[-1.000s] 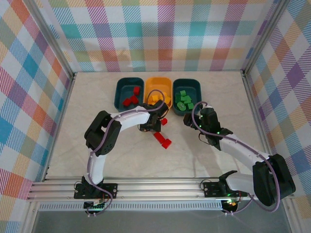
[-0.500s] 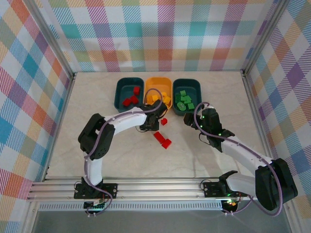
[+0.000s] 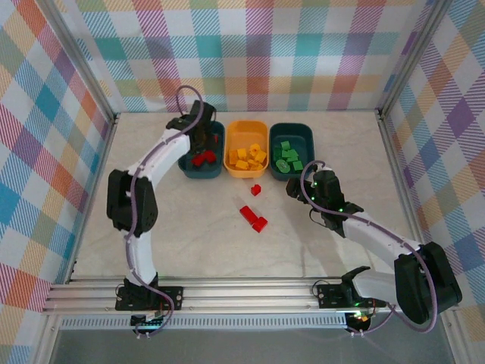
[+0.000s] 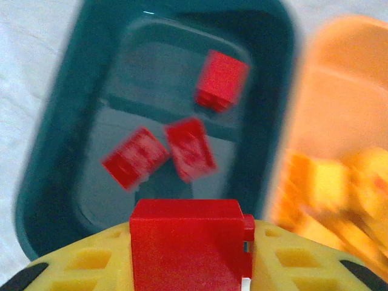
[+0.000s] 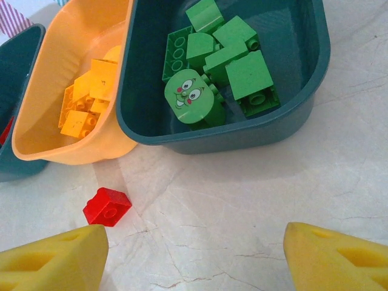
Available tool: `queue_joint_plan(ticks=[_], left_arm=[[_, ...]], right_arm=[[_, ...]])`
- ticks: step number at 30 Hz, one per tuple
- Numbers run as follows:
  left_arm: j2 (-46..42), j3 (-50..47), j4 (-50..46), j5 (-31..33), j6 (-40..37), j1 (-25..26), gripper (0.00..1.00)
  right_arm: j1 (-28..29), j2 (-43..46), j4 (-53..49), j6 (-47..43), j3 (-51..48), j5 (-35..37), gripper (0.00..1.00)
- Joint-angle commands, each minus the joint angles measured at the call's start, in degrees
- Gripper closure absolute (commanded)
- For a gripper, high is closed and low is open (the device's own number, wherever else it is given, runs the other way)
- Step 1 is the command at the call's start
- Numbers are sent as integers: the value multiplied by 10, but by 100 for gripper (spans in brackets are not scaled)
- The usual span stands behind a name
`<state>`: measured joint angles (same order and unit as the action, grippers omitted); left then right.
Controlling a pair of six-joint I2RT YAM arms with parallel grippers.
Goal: Sort the legos into containers by color
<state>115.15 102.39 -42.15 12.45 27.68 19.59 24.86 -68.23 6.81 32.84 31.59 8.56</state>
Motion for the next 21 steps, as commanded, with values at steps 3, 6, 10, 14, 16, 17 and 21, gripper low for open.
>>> queue_joint_plan(ticks=[3,6,10,14,16,17,21], left_arm=[[102,83,-51,-32,-18,-17,61],[148,147,-79,-10,-25,-21,57],[163,193,-105,-7,-15,-27,41],[77,131,-66,-13,-20,-6,18],[28,93,-58,3,-25,21,14],[0,63,-44,9,-28,42,14],[-81,-83,57,8,-56,152,17]], right_arm=[[5,-2,17,8,-2,0,24],[5,-8,15,5,2,-7,24],[6,-12,10,0,6,-6,23],[7,-9,9,-3,7,-3,23],[8,-8,8,-4,7,1,23],[8,-6,8,-5,7,4,23],[9,6,8,-4,1,19,23]])
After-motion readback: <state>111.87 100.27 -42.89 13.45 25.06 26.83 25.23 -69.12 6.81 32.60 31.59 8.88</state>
